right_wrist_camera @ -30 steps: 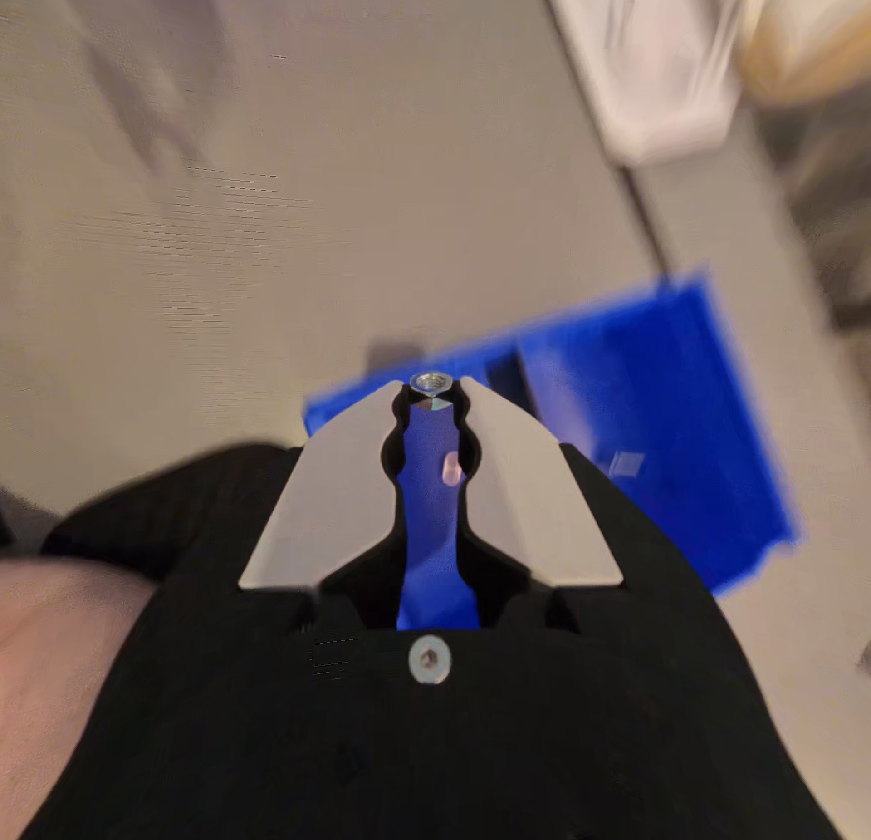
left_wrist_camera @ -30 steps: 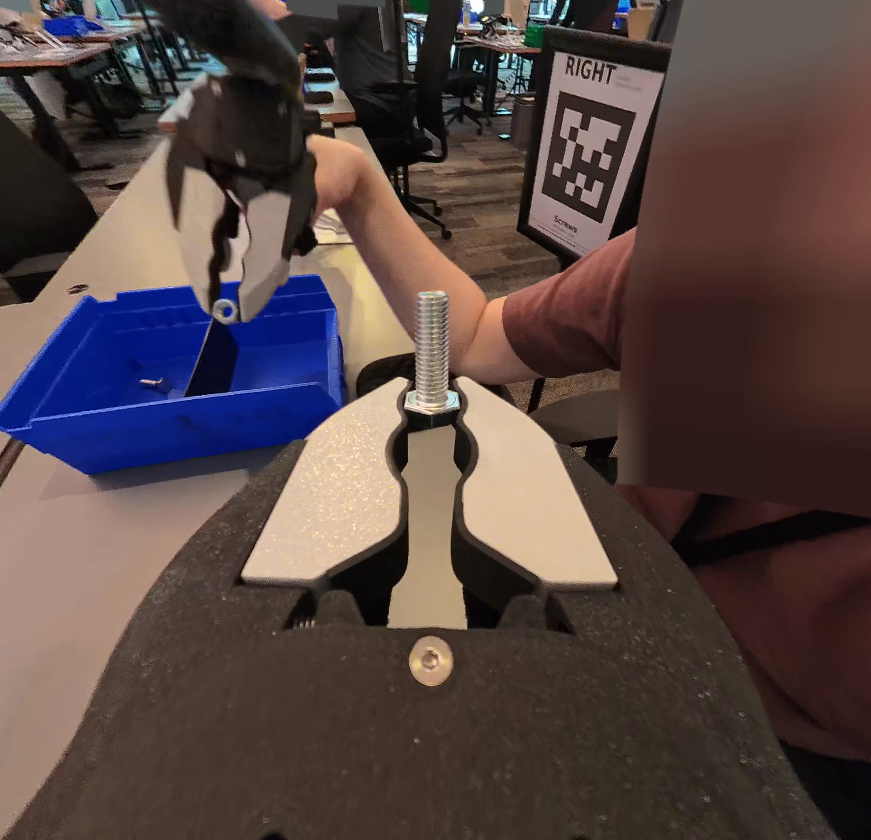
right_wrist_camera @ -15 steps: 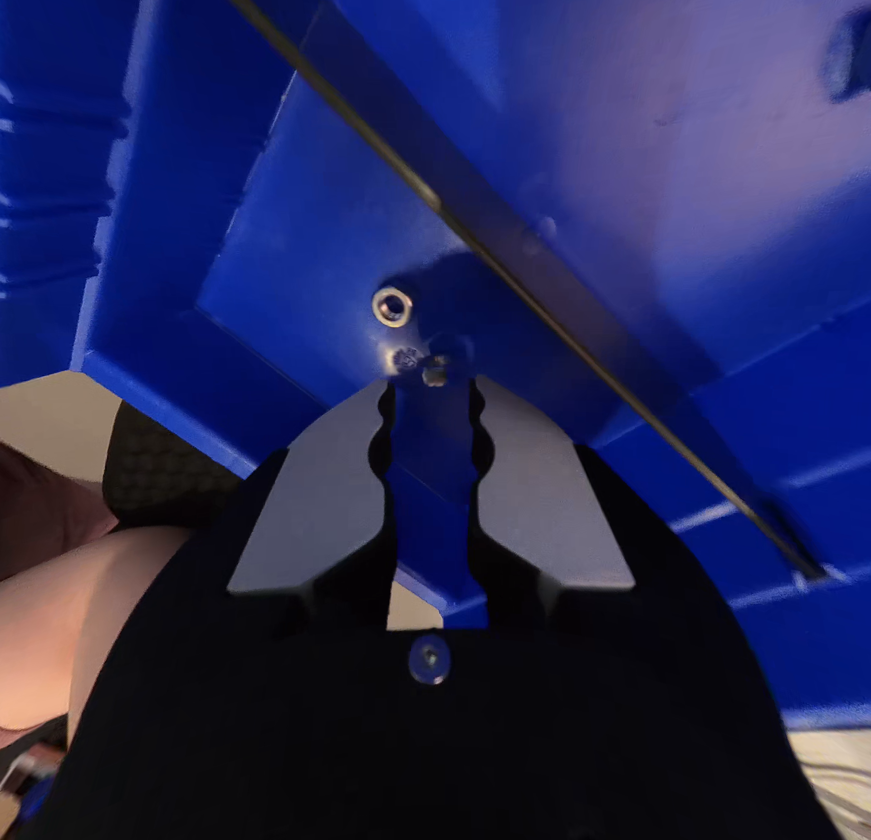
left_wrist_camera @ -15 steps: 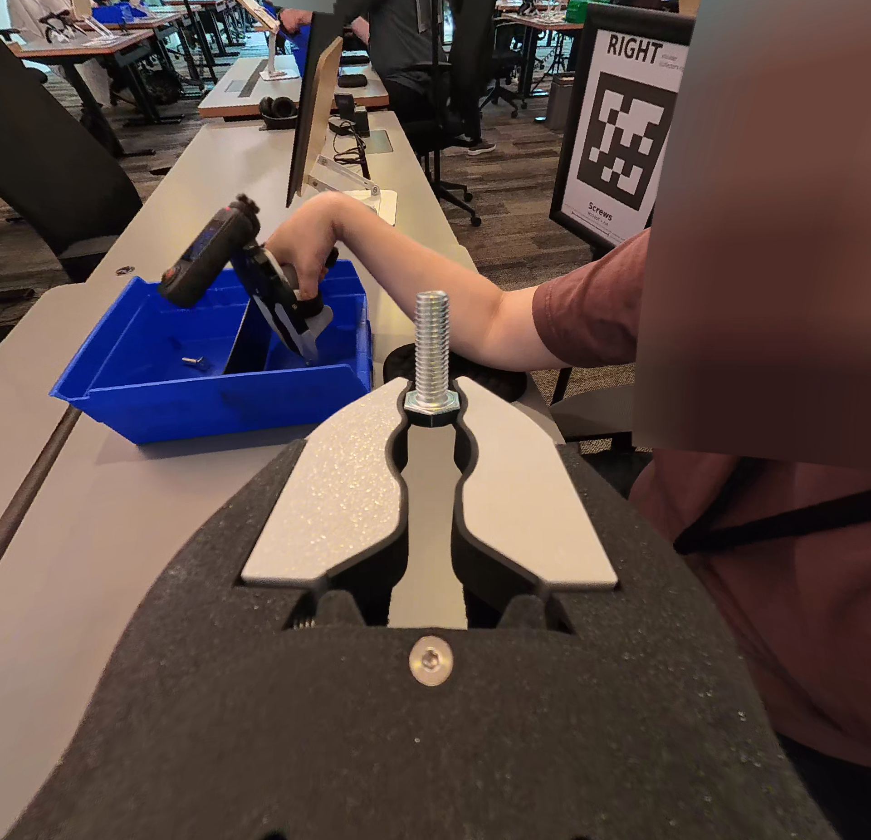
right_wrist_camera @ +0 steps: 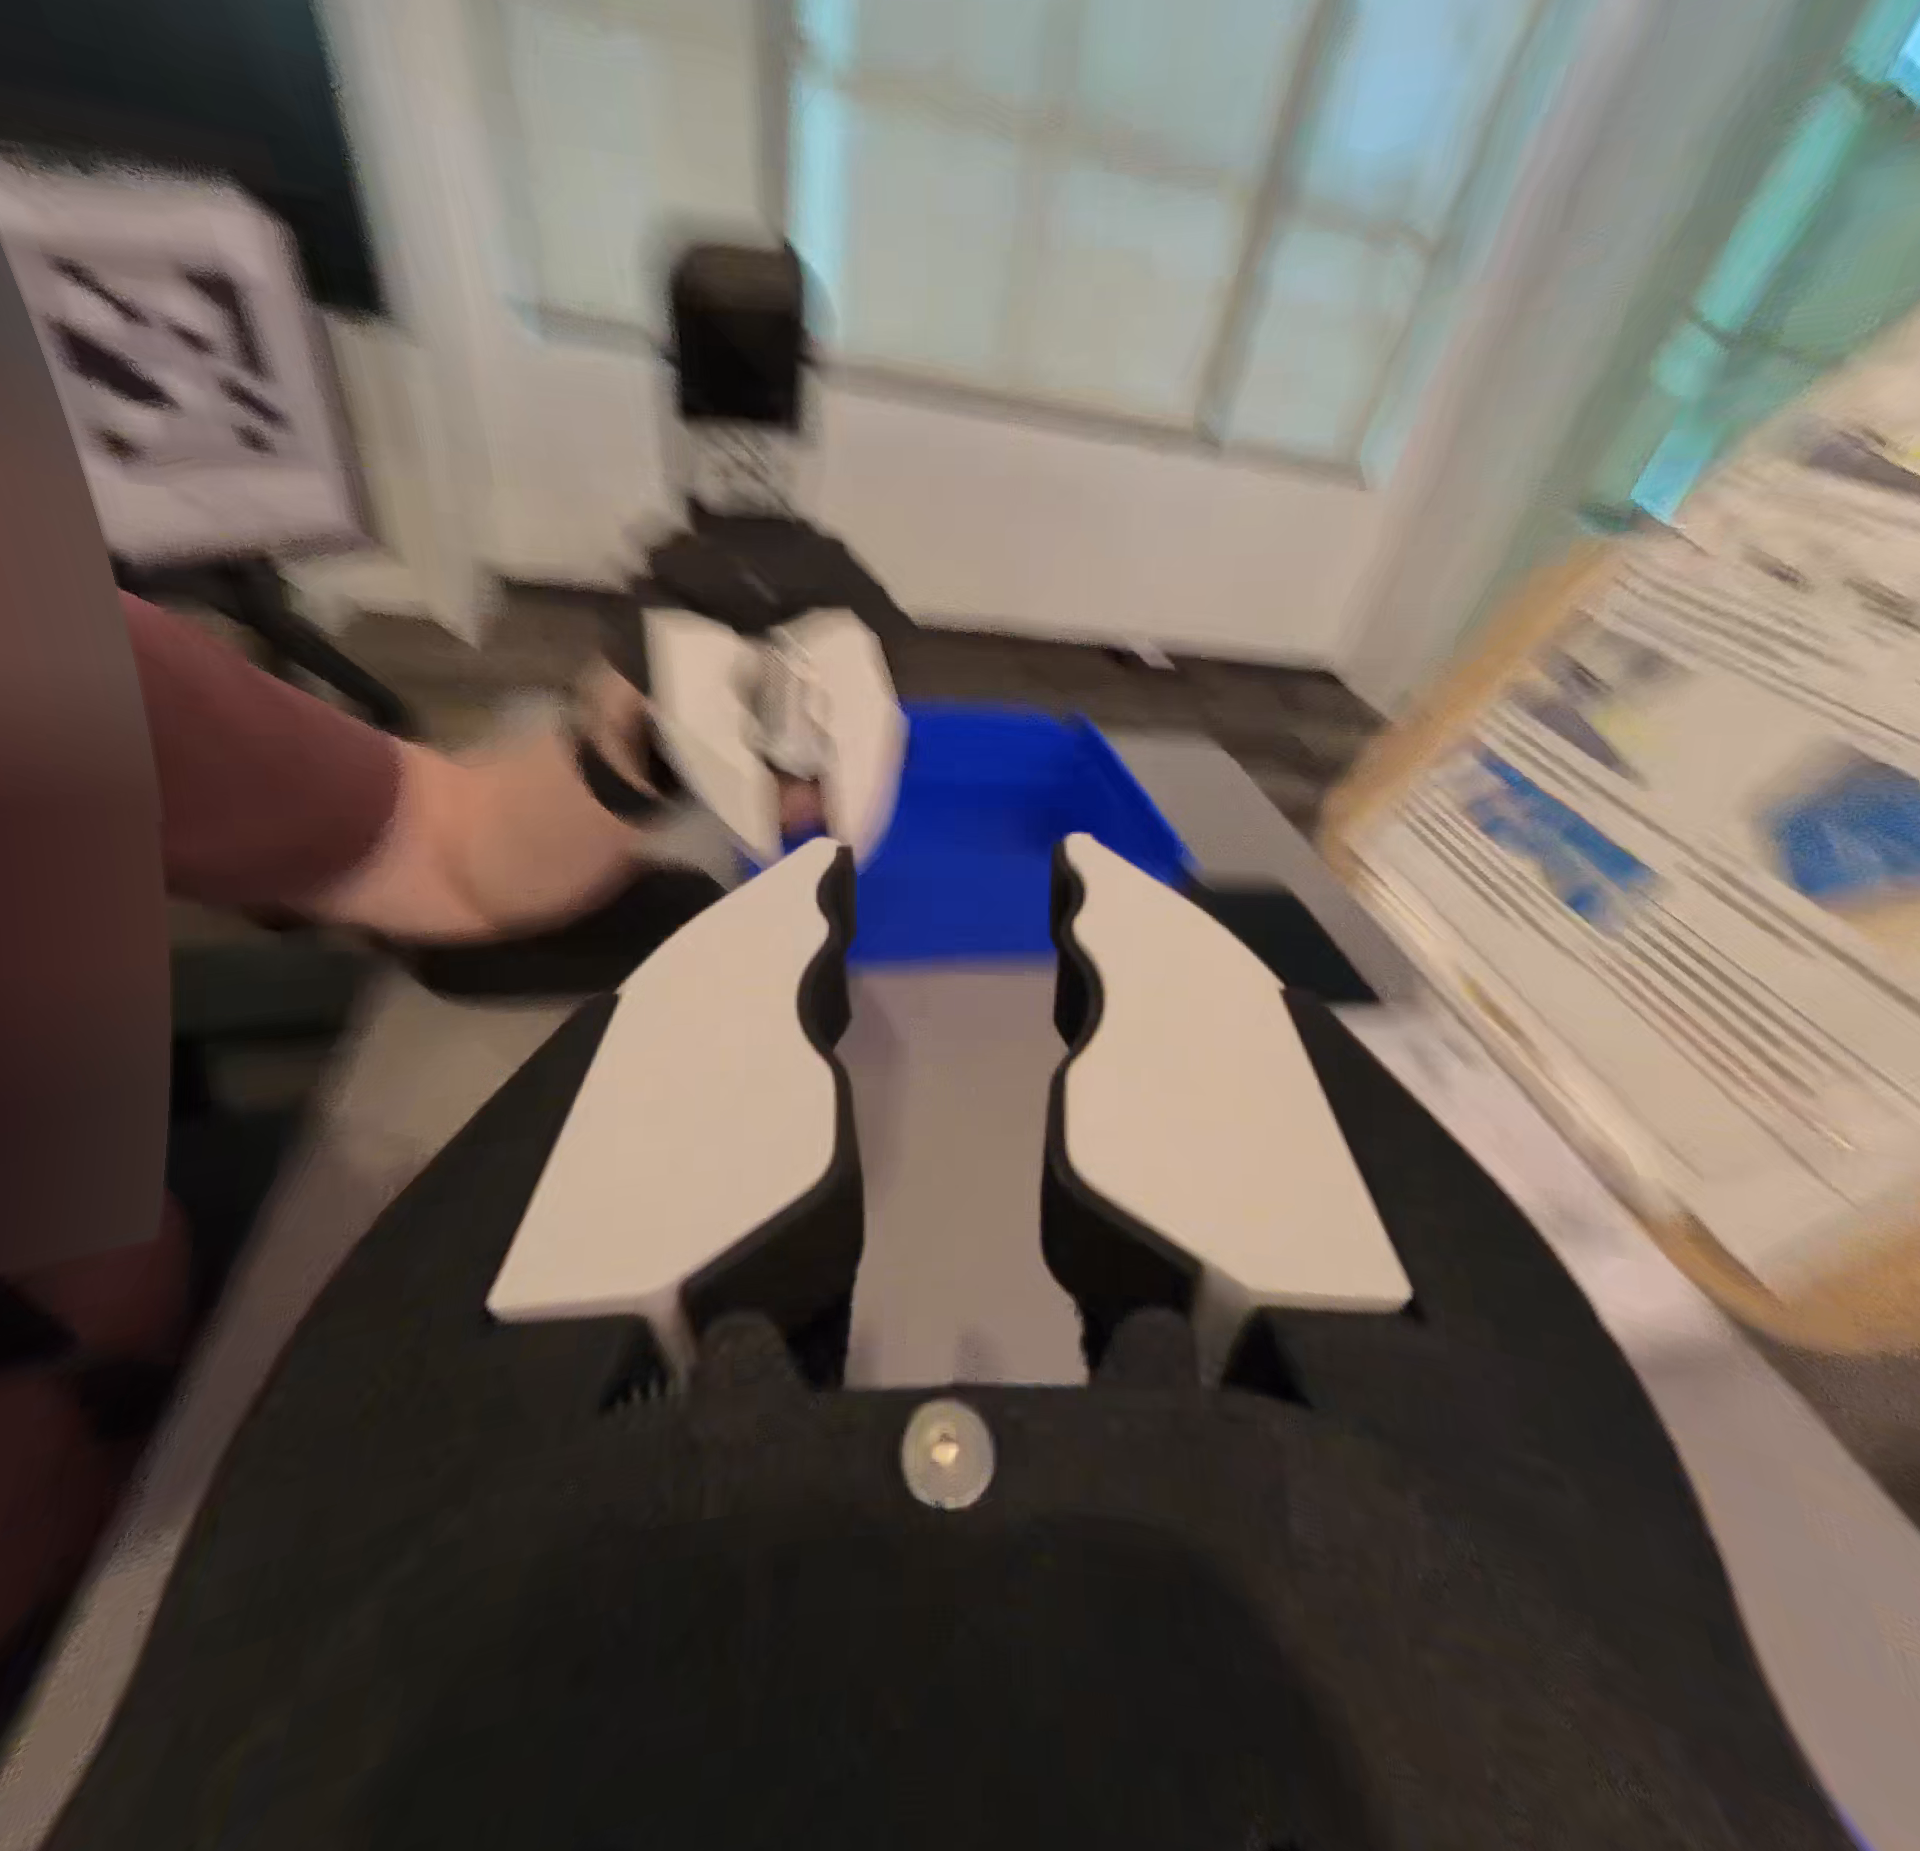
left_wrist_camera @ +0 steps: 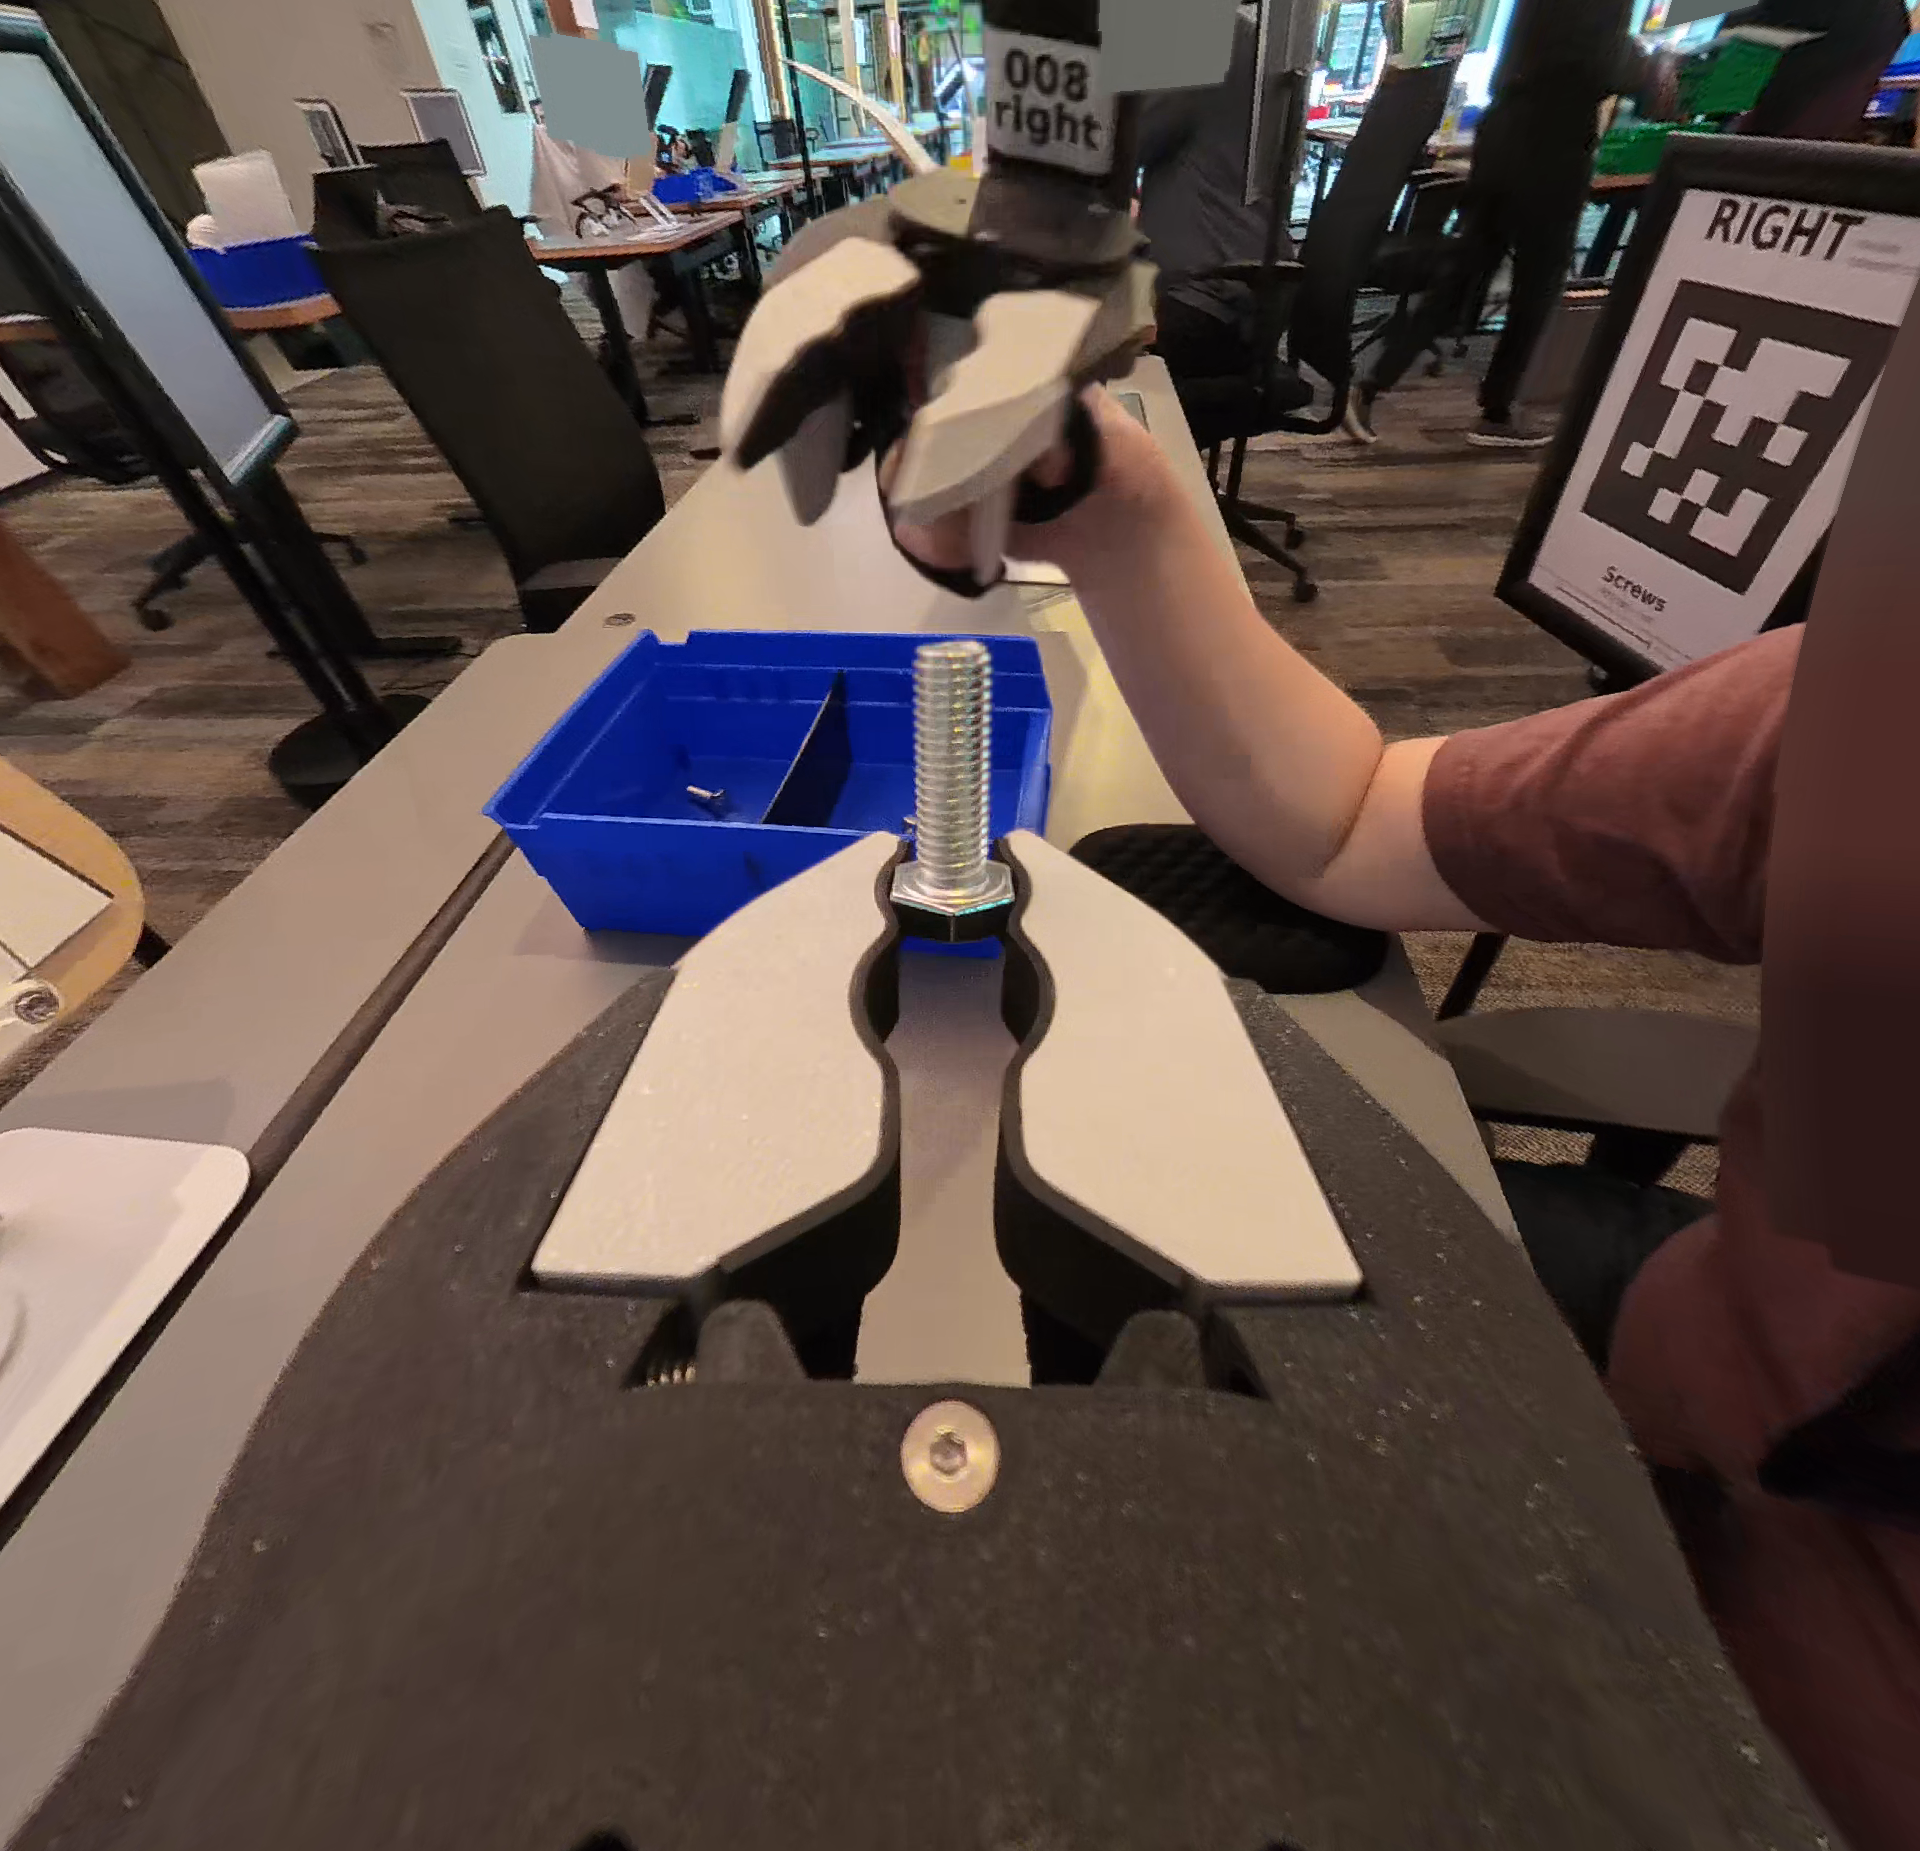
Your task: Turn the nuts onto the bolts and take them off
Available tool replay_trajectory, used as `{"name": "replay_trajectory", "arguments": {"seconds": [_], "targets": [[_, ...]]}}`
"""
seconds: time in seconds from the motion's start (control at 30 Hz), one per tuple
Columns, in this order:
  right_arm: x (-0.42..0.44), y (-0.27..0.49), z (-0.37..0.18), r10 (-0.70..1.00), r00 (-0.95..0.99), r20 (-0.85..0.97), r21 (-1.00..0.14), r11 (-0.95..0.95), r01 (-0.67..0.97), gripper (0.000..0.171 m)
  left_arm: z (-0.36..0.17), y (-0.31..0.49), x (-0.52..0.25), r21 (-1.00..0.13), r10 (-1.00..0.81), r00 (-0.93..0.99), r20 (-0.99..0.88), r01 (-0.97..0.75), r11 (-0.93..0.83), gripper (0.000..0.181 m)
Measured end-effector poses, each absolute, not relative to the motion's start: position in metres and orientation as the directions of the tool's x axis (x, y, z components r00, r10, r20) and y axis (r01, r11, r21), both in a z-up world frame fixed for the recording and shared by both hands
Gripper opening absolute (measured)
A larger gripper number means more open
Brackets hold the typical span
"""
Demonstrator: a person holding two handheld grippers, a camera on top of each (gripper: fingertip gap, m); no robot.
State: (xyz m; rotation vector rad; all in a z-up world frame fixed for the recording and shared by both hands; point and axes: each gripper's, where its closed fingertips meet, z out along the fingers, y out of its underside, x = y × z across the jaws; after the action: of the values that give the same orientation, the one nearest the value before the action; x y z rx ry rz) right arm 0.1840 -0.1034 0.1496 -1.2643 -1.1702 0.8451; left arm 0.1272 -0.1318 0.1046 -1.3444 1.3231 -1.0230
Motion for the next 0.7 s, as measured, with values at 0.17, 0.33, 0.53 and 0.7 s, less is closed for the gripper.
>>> {"name": "replay_trajectory", "arguments": {"seconds": [0.17, 0.33, 0.53, 0.7], "targets": [[0.123, -0.133, 0.146, 0.999, 0.019, 0.043, -0.998, 0.044, -0.043, 0.036, 0.103, -0.131, 0.129, -0.981, -0.997, 0.06, -0.04, -0.19, 0.028, 0.014], [0.1, -0.128, 0.131, 0.998, -0.025, -0.058, -0.995, -0.059, -0.082, 0.033, 0.099, -0.134, 0.132, -0.978, -0.998, 0.045, -0.039, -0.208, 0.029, 0.014], [0.1, -0.13, 0.13, 1.0, -0.028, 0.004, -0.996, 0.001, -0.089, 0.01, 0.09, -0.137, 0.136, -0.969, -1.0, 0.013, -0.027, -0.245, 0.023, 0.017], [0.178, -0.079, 0.153, 0.944, 0.3, 0.136, -0.99, 0.141, 0.006, 0.01, 0.088, -0.124, 0.133, -0.962, -0.995, 0.09, -0.04, -0.272, 0.014, 0.044]]}}
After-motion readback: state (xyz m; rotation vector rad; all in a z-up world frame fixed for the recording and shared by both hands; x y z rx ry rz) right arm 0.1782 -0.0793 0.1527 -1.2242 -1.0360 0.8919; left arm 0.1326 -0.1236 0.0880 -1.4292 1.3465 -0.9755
